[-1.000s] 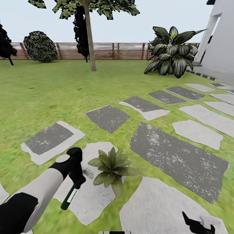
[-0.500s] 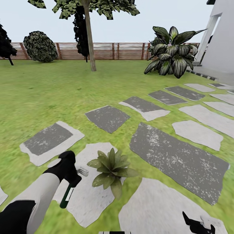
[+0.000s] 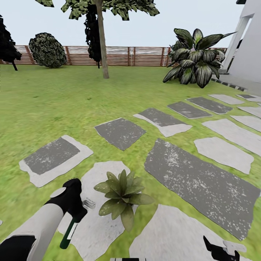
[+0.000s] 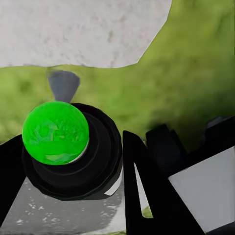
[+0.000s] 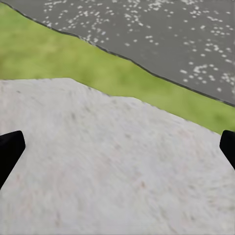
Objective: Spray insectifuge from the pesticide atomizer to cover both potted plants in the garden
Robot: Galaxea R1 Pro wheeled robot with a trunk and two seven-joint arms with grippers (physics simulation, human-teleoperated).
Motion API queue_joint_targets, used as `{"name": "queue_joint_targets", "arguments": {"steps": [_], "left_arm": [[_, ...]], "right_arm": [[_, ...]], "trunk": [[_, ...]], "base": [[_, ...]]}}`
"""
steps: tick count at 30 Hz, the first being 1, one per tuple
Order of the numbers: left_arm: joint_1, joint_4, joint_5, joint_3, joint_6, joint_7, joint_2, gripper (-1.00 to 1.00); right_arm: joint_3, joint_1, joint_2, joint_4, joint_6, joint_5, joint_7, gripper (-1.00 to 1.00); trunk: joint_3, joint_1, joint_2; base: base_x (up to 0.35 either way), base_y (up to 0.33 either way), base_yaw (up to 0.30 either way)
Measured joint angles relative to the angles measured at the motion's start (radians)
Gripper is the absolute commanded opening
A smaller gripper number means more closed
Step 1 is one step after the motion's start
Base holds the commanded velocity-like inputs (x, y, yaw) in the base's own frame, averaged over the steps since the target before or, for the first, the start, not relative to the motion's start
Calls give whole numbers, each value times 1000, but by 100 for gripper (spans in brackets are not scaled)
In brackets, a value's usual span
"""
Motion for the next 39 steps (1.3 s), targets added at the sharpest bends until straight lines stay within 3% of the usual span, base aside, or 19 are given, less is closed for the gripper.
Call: {"name": "queue_joint_targets", "arguments": {"steps": [4, 8, 12, 16, 18, 21, 23, 24, 25, 29, 35, 37, 39], "left_arm": [[27, -1, -33, 0, -2, 0, 17, -100], [24, -3, -62, 2, 0, -9, 17, -100], [13, -15, -61, 4, 1, -12, 7, -100], [2, -21, -61, 1, 0, -27, -19, -100], [-32, -21, -62, -19, -3, -36, -26, -100], [-88, -15, -62, -90, -3, -105, -29, -100], [-115, -19, -66, -166, -4, -178, -30, -100], [-139, -21, -66, -222, -3, -233, -29, -100], [-155, -22, -67, -251, -4, -269, -28, -100], [-183, -22, -67, -280, -3, -316, -27, -100], [-195, -23, -73, -282, 3, -318, -13, -100], [-197, -23, -95, -282, 6, -316, -13, -100], [-200, -23, -141, -279, 9, -317, -15, -100]], "right_arm": [[0, 0, 0, 0, 0, 0, 0, 100], [0, 0, 0, 0, 0, 0, 0, 100], [0, 0, 0, 0, 0, 0, 0, 100], [0, 0, 0, 0, 0, 0, 0, 100], [0, 0, 0, 0, 0, 0, 0, 100], [0, 0, 0, 0, 0, 0, 0, 100], [0, 0, 0, 0, 0, 0, 0, 100], [0, 0, 0, 0, 0, 0, 0, 100], [0, 0, 0, 0, 0, 0, 0, 100], [0, 0, 0, 0, 0, 0, 0, 100], [0, 0, 0, 0, 0, 0, 0, 100], [0, 0, 0, 0, 0, 0, 0, 100], [0, 0, 0, 0, 0, 0, 0, 100]], "trunk": [[0, 0, 0], [0, 0, 0], [0, 0, 0], [0, 0, 0], [0, 0, 0], [0, 0, 0], [0, 0, 0], [0, 0, 0], [0, 0, 0], [0, 0, 0], [0, 0, 0], [0, 0, 0], [0, 0, 0]], "base": [[0, 0, 5], [0, 0, 0], [0, 0, 0], [0, 0, 0], [0, 0, 0], [0, 0, 0], [0, 0, 0], [0, 0, 0], [0, 0, 0], [0, 0, 37], [-1, -48, 241], [-75, -212, 273], [-160, -229, 164]]}}
